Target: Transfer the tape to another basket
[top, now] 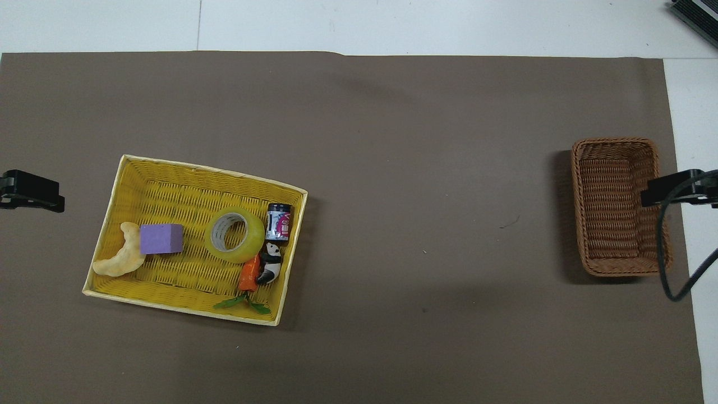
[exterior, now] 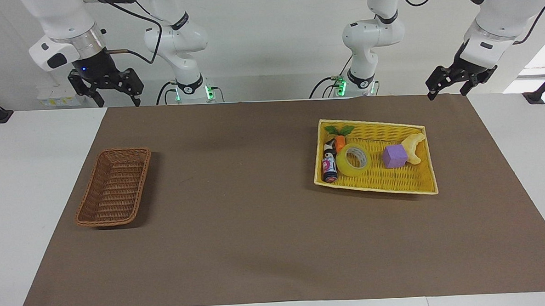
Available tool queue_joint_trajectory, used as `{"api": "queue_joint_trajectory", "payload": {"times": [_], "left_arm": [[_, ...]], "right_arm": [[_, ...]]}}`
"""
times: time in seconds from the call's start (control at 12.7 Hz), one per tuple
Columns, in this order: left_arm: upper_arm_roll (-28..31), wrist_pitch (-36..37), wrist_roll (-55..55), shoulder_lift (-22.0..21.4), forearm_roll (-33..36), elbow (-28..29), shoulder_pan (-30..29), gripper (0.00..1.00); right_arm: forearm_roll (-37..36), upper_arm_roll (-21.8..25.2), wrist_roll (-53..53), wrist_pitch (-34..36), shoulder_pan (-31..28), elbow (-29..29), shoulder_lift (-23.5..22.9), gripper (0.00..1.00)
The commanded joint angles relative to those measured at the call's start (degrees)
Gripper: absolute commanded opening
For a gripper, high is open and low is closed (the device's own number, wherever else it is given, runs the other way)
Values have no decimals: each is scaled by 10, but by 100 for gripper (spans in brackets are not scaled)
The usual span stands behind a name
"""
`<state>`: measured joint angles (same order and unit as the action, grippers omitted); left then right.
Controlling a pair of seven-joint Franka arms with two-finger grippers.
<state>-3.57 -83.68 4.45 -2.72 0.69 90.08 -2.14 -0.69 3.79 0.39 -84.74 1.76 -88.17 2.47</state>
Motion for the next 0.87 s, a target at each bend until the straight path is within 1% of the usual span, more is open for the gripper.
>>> {"api": "queue_joint_trajectory", "payload": {"times": [0.0,0.79], "left_arm": [[-4,14,21,-14,-4,7,-2,100],[-2,11,10,-15,-8,9,-6,100]], "right_arm": [[0,3,-13,1,0,-8,9,100],[0,3,-14,1,0,-8,9,100]]}}
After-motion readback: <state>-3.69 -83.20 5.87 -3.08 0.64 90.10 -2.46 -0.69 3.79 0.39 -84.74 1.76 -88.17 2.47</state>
